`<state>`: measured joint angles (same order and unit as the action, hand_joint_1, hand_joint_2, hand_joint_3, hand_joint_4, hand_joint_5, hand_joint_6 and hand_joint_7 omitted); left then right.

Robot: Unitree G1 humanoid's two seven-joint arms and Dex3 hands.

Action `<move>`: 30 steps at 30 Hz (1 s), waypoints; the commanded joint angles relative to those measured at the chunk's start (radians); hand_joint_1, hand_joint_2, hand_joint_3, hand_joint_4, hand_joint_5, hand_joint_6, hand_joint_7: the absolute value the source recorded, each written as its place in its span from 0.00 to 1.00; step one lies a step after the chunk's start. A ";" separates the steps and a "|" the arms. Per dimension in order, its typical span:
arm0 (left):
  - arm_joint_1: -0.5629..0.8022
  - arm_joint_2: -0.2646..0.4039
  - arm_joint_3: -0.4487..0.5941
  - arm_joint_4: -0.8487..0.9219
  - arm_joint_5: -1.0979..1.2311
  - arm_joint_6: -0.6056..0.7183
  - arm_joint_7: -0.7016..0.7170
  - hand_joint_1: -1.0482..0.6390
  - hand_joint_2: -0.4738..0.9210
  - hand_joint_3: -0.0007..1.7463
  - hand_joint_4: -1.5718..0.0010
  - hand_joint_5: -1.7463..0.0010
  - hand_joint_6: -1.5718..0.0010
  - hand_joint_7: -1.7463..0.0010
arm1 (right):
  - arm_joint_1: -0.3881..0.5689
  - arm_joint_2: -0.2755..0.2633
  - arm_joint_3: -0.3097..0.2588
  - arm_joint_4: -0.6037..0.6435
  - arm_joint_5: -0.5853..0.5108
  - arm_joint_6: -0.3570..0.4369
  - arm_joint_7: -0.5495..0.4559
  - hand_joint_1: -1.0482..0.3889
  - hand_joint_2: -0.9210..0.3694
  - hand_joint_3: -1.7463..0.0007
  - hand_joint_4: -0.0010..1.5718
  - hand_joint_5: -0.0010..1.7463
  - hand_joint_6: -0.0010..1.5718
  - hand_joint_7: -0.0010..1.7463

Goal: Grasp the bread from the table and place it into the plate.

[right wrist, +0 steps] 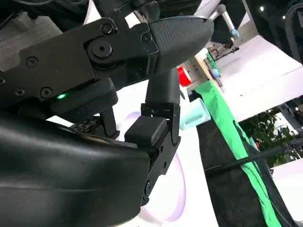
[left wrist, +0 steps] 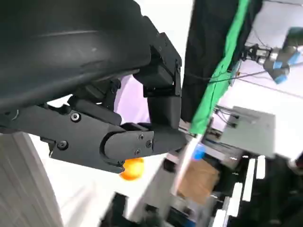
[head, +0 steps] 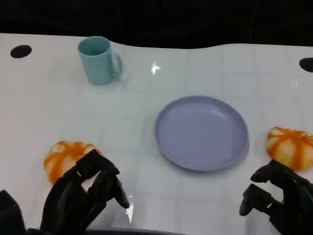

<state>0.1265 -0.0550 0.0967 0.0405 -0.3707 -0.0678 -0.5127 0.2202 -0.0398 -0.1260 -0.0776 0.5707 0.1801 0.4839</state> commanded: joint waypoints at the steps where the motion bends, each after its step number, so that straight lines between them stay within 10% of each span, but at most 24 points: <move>1: 0.007 0.060 -0.019 -0.072 0.149 -0.096 0.078 0.36 1.00 0.17 0.63 0.20 0.60 0.56 | 0.001 0.000 -0.005 -0.005 0.003 -0.004 0.001 0.37 0.00 0.90 0.46 0.89 0.51 0.61; 12: 0.028 0.357 -0.088 -0.301 0.739 -0.142 0.214 0.34 1.00 0.04 0.85 0.51 0.70 0.97 | 0.009 0.001 0.002 -0.027 -0.003 0.010 -0.019 0.36 0.00 0.90 0.46 0.90 0.51 0.62; 21: 0.054 0.460 -0.139 -0.470 1.246 -0.050 0.288 0.29 1.00 0.01 0.83 0.87 0.76 1.00 | 0.005 0.004 -0.001 -0.020 0.005 0.007 -0.012 0.37 0.00 0.90 0.46 0.90 0.50 0.62; 30: 0.004 0.476 -0.214 -0.499 1.518 0.099 0.150 0.28 0.96 0.00 0.92 0.96 0.87 1.00 | 0.005 0.004 0.001 -0.022 0.001 0.008 -0.013 0.36 0.00 0.90 0.46 0.89 0.50 0.62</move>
<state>0.1488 0.4095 -0.1058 -0.4517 1.1065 -0.0069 -0.3218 0.2215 -0.0309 -0.1202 -0.0975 0.5701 0.1896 0.4690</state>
